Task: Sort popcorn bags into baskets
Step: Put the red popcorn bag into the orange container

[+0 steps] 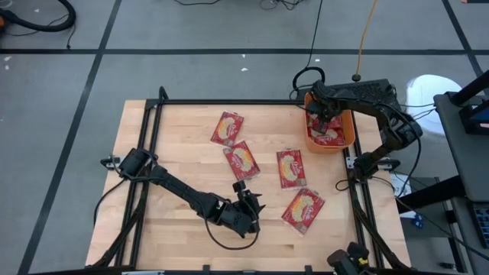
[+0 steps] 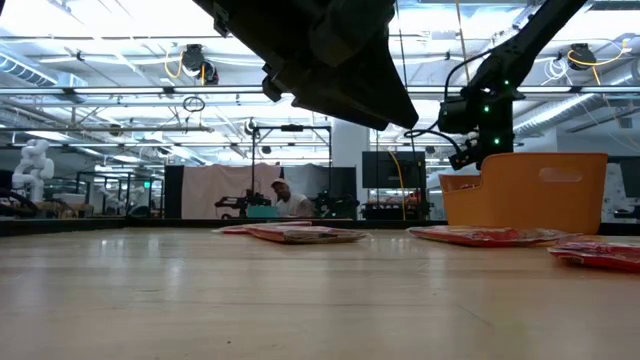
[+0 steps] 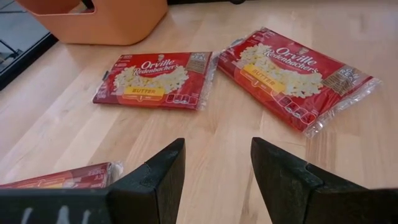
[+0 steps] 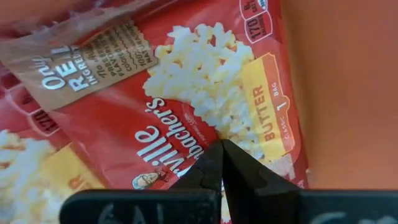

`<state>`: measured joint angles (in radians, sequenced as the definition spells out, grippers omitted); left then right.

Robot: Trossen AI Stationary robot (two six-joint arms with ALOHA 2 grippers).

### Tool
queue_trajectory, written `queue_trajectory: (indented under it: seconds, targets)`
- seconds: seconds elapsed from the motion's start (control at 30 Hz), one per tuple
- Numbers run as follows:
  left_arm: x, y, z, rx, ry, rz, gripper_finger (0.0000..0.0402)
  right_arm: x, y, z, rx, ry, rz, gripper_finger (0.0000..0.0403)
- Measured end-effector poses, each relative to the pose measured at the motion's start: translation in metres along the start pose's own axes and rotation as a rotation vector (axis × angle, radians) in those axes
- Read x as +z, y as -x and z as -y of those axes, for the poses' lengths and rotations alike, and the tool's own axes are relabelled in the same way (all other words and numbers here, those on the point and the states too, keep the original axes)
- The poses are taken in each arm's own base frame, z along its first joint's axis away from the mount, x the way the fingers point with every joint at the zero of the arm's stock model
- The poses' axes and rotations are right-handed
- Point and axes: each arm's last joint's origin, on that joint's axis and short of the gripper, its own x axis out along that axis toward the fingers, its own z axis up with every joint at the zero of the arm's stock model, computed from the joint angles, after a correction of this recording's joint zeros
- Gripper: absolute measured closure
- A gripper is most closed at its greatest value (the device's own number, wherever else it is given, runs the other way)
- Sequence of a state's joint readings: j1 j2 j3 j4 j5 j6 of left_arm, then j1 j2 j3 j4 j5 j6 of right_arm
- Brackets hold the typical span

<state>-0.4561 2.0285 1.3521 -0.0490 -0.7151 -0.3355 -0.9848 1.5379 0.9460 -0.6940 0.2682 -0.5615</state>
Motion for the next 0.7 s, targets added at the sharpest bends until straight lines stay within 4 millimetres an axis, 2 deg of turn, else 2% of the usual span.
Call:
queue_trajectory:
  seconds: [0.23, 0.37, 0.57, 0.7]
  targets:
    - [0.000, 0.000, 0.000, 0.000, 0.001, 0.000, 0.0215, 0.001, -0.006, 0.002, -0.126, 0.002, -0.010, 0.0403]
    - [0.000, 0.000, 0.000, 0.000, 0.002, 0.000, 0.0215, 0.002, 0.002, 0.004, -0.157, -0.059, 0.026, 0.0403]
    - [0.000, 0.000, 0.000, 0.001, -0.006, 0.000, 0.0215, -0.006, 0.049, -0.007, -0.154, -0.142, 0.193, 0.0403]
    - [0.000, 0.000, 0.000, 0.001, -0.010, 0.000, 0.0215, -0.021, 0.093, -0.026, -0.021, -0.206, 0.397, 0.0403]
